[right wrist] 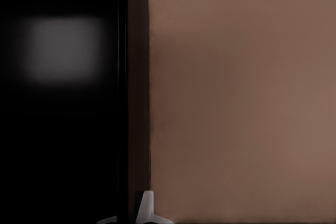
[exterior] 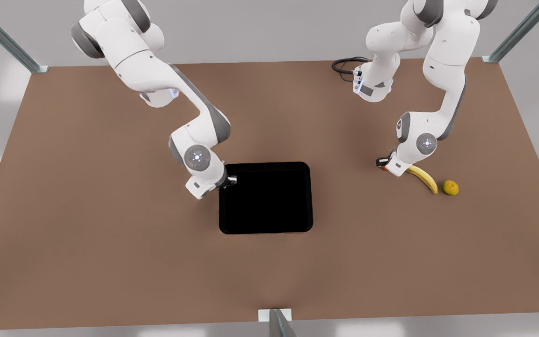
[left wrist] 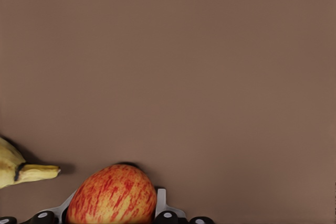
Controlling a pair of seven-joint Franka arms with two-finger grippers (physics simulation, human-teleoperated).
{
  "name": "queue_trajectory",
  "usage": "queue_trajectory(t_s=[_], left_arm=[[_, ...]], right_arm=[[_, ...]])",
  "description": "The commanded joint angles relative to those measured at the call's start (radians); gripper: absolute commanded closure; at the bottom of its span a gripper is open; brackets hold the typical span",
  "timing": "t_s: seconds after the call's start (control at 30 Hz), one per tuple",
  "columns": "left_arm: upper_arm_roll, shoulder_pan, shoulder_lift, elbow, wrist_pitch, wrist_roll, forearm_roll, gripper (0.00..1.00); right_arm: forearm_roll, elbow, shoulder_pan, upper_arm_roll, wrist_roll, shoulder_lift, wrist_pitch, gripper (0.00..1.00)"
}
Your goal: Place the storage box in the middle with the right arm, and place the apple in the storage box with the left arm
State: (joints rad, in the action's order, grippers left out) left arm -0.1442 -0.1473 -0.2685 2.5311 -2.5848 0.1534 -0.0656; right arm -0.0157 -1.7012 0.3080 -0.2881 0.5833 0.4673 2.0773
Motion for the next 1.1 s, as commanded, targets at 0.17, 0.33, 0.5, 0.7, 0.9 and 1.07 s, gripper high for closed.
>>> queue_trajectory(t_s=[0.17, 0.33, 0.5, 0.7, 0.9, 1.07], left_arm=[[-0.002, 0.002, 0.003, 0.0, 0.002, 0.0, 0.0, 0.29], [0.0, 0.002, 0.006, 0.0, 0.002, 0.0, 0.0, 0.29], [0.0, 0.002, 0.006, 0.0, 0.002, 0.0, 0.0, 0.3], [-0.002, 0.002, 0.026, -0.008, 0.015, 0.0, 0.0, 0.3], [0.0, 0.003, 0.014, -0.009, 0.012, 0.003, 0.0, 0.3], [0.0, 0.005, 0.003, -0.011, 0.006, 0.003, 0.0, 0.3]], right_arm=[[-0.001, 0.0, 0.026, 0.0, 0.081, 0.05, 0.047, 0.79], [-0.003, 0.0, 0.045, 0.0, 0.095, 0.079, 0.084, 0.0], [-0.001, 0.008, 0.036, 0.0, 0.095, 0.07, 0.07, 0.0], [0.0, 0.035, -0.262, -0.003, -0.194, -0.104, -0.14, 0.0], [-0.049, 0.018, -0.544, 0.007, -0.513, -0.236, -0.402, 0.0], [-0.041, 0.031, -0.366, 0.236, -0.568, -0.289, -0.467, 0.0]])
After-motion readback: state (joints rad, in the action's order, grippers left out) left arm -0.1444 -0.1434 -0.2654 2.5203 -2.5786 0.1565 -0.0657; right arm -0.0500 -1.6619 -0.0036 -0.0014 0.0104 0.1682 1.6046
